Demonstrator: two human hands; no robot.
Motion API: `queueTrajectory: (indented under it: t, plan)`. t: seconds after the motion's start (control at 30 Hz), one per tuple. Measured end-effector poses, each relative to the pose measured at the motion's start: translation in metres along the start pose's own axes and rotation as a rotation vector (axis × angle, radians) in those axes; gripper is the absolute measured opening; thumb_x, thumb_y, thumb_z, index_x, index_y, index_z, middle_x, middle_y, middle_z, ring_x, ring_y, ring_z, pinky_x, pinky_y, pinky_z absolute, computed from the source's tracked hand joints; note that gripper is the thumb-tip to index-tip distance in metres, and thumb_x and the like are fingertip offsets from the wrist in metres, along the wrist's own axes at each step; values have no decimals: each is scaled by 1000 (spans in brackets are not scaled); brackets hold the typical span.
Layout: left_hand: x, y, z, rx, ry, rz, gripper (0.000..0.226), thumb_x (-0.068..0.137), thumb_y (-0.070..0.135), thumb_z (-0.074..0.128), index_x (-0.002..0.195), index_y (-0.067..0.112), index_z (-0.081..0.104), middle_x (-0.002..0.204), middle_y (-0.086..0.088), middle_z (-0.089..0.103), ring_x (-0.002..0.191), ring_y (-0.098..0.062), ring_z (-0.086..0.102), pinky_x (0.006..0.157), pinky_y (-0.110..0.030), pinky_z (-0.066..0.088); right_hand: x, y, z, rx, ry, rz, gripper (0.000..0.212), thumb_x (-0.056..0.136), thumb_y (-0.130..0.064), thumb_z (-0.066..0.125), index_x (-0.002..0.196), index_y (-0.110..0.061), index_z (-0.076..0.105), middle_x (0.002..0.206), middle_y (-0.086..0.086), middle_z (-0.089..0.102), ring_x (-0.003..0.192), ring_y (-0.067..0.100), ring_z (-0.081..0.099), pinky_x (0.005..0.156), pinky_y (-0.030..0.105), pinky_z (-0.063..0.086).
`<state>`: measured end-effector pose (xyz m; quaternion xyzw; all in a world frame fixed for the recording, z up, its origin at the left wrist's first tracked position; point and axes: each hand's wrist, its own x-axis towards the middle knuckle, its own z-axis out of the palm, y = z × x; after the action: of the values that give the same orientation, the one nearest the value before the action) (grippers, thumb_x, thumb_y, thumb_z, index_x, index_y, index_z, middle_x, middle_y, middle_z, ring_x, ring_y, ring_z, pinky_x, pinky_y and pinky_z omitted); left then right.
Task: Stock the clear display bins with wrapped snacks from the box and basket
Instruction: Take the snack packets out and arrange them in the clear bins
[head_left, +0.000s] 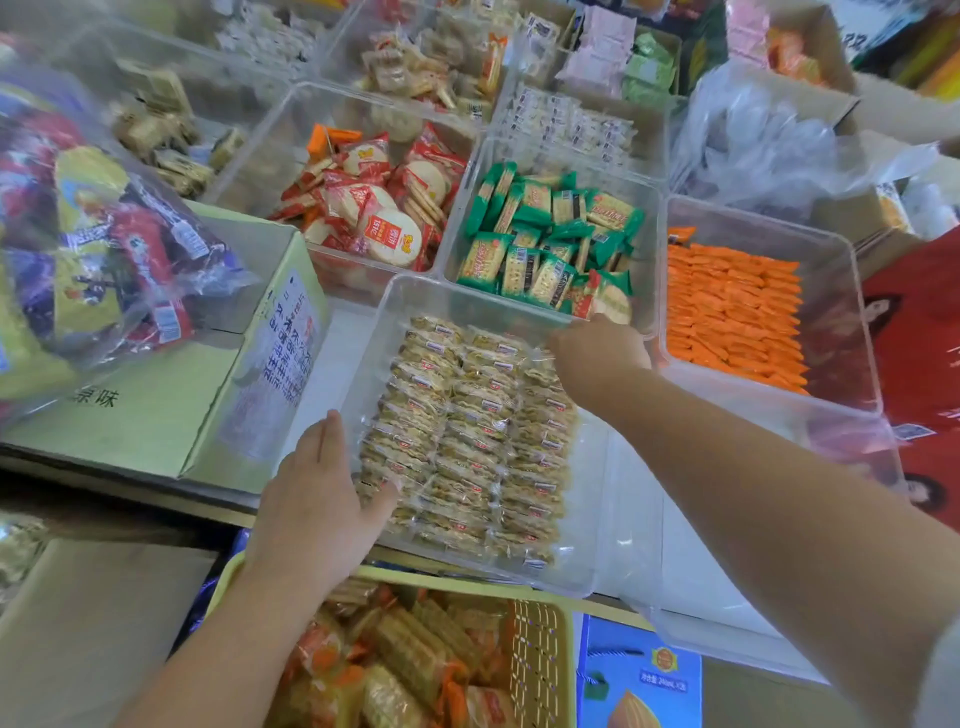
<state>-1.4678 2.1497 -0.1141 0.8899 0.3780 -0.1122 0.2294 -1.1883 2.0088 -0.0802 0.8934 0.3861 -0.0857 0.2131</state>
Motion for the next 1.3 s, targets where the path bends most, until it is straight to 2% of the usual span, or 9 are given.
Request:
queueTrajectory:
  t: [0.2,0.47,0.53,0.57,0.63,0.67,0.73,0.83,1.3]
  plan:
    - [1,-4,3,28,20,39,101,93,72,44,164,14,0,169,-8,18,148,-28,37,112,-44,42,18,-17,15,76,-42,76,37,87,1,53,117,-15,66,91,3,62,86,27,63,65,39,51]
    - [3,-5,3,46,37,60,98,94,72,43,164,14,6,166,-7,26,142,-26,46,106,-41,48,28,-14,38,269,-8,98,37,88,-4,49,124,-15,51,114,10,58,111,33,57,78,42,40]
    - [3,-4,2,44,48,55,96,95,70,44,164,14,8,165,-6,27,140,-26,48,104,-41,49,17,-15,41,317,33,132,38,93,-22,52,130,-17,46,124,11,56,118,35,53,88,45,43]
    - [4,-3,2,43,49,52,96,95,69,44,164,14,8,165,-6,27,139,-26,48,104,-41,49,10,-18,45,278,77,141,48,94,-36,52,137,-17,43,134,10,53,125,35,48,101,50,41]
    - [4,-3,3,37,46,44,96,95,69,45,165,15,7,166,-5,26,139,-25,48,104,-40,48,-9,-28,53,227,155,151,70,97,-56,42,154,-16,28,155,11,37,145,35,29,121,55,19]
    - [4,-3,3,34,45,41,96,95,68,46,165,15,7,166,-4,25,140,-25,48,105,-41,48,-17,-33,57,247,170,153,77,99,-61,33,158,-14,20,163,13,24,152,34,16,124,55,8]
    - [3,-2,3,36,48,41,96,95,68,47,165,14,8,166,-5,24,141,-25,47,105,-41,48,-28,-43,66,280,129,167,86,98,-67,17,160,-10,6,169,15,0,155,34,-6,125,55,-1]
    - [3,-1,4,38,53,42,97,95,67,48,165,13,9,167,-6,24,142,-26,45,106,-41,47,-30,-52,75,271,79,208,94,93,-74,1,160,-7,-6,166,18,-17,153,35,-19,124,55,-2]
    - [2,-3,9,29,81,33,98,92,67,52,165,16,11,168,-5,24,143,-27,45,107,-42,46,-7,-57,88,426,-27,249,105,84,-84,-3,158,-11,-16,164,14,-28,152,31,-23,124,50,-11]
